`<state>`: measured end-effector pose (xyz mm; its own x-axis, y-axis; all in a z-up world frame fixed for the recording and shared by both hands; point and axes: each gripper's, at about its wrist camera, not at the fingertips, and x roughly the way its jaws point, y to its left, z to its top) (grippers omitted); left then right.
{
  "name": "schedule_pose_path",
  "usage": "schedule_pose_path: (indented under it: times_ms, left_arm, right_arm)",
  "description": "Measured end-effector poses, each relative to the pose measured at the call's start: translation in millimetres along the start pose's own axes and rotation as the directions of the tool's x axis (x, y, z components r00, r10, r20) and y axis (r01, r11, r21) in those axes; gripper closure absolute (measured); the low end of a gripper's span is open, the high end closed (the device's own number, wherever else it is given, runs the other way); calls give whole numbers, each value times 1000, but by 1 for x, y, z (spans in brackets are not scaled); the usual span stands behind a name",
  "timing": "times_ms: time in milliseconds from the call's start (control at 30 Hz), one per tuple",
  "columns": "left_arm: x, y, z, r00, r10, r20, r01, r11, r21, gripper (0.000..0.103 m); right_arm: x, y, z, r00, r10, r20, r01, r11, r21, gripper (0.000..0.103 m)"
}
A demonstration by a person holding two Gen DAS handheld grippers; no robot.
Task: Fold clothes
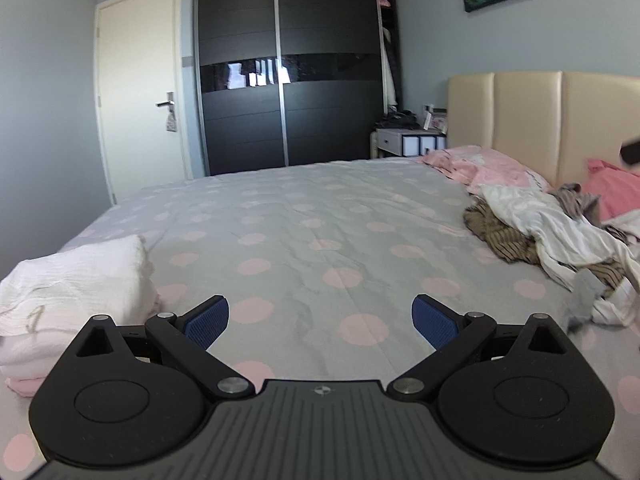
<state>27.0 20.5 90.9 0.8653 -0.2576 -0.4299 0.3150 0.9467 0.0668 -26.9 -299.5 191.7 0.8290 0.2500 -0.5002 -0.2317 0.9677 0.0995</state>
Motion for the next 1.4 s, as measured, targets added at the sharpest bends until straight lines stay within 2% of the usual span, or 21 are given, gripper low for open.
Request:
schedule_pose_path:
  times_ms: [67, 167, 367, 467, 533, 600, 667, 733, 767, 800, 833, 867, 900, 933, 967, 1033, 1100, 1200, 1333, 1400]
  left_arm:
    - [1, -9, -4, 999, -43, -23, 43, 999, 15, 3]
    - [1, -24, -11, 992, -110, -62, 112, 993, 37, 3]
    - [-5, -51, -27, 967, -218, -132, 231, 968, 94, 3]
    - [-6, -60, -37, 956, -233, -179, 249, 965, 75, 3]
    - [-4, -63, -43, 947, -248, -204, 259, 966, 29, 3]
    - [1, -70, -50, 930, -275, -244, 281, 960, -12, 3]
    - [7, -78, -55, 913, -295, -281, 306, 952, -7, 3]
    - [13, -85, -60, 912, -280, -301, 298, 954, 15, 7]
    - [16, -86, -62, 911, -271, -312, 290, 957, 17, 9]
    - [19, -86, -63, 906, -269, -327, 288, 957, 12, 15]
    - [22, -84, -64, 900, -272, -341, 290, 957, 3, 28]
    - [24, -81, -64, 895, -271, -354, 289, 957, -4, 34]
    - [27, -78, -64, 891, -269, -366, 285, 958, -11, 40]
    - [28, -74, -63, 889, -271, -370, 282, 959, -24, 49]
    - [29, -71, -62, 887, -275, -371, 280, 959, -40, 52]
    - [29, -67, -60, 888, -273, -370, 276, 960, -48, 69]
    - [28, -64, -58, 893, -269, -361, 270, 962, -49, 76]
    - [21, -59, -52, 911, -263, -317, 262, 964, -46, 85]
    - [2, -49, -32, 953, -251, -169, 246, 968, -48, 90]
    - [-8, -45, -20, 962, -261, -83, 258, 965, -54, 91]
  right_arm:
    - [5, -14, -25, 999, -23, -41, 24, 999, 32, 70]
    - [20, -22, -65, 994, -28, -107, 37, 995, 91, 67]
    - [48, -8, -139, 977, 53, -207, -22, 988, 153, 58]
    - [60, -1, -165, 962, 76, -263, -35, 987, 159, 57]
    - [69, 4, -173, 951, 85, -296, -45, 989, 141, 53]
    - [79, 10, -182, 941, 102, -324, -63, 990, 129, 44]
    - [90, 13, -193, 924, 130, -360, -79, 985, 153, 42]
    - [100, 15, -202, 909, 163, -384, -97, 978, 186, 42]
    - [102, 17, -205, 908, 169, -383, -101, 976, 191, 42]
    - [103, 19, -205, 910, 172, -378, -108, 977, 185, 45]
    - [104, 20, -204, 909, 188, -373, -127, 975, 182, 62]
    - [104, 20, -203, 907, 208, -367, -150, 972, 180, 82]
    - [103, 21, -202, 908, 209, -363, -153, 972, 177, 86]
    - [102, 20, -201, 911, 202, -359, -148, 974, 173, 94]
    - [102, 20, -200, 914, 196, -355, -143, 975, 169, 97]
    - [98, 18, -197, 924, 185, -335, -133, 976, 173, 98]
    - [91, 18, -191, 943, 163, -289, -121, 980, 155, 98]
    - [79, 18, -181, 970, 127, -205, -102, 987, 125, 98]
    - [57, 19, -163, 996, 81, -47, -76, 992, 96, 98]
    - [47, 19, -155, 996, 87, 25, -89, 991, 96, 98]
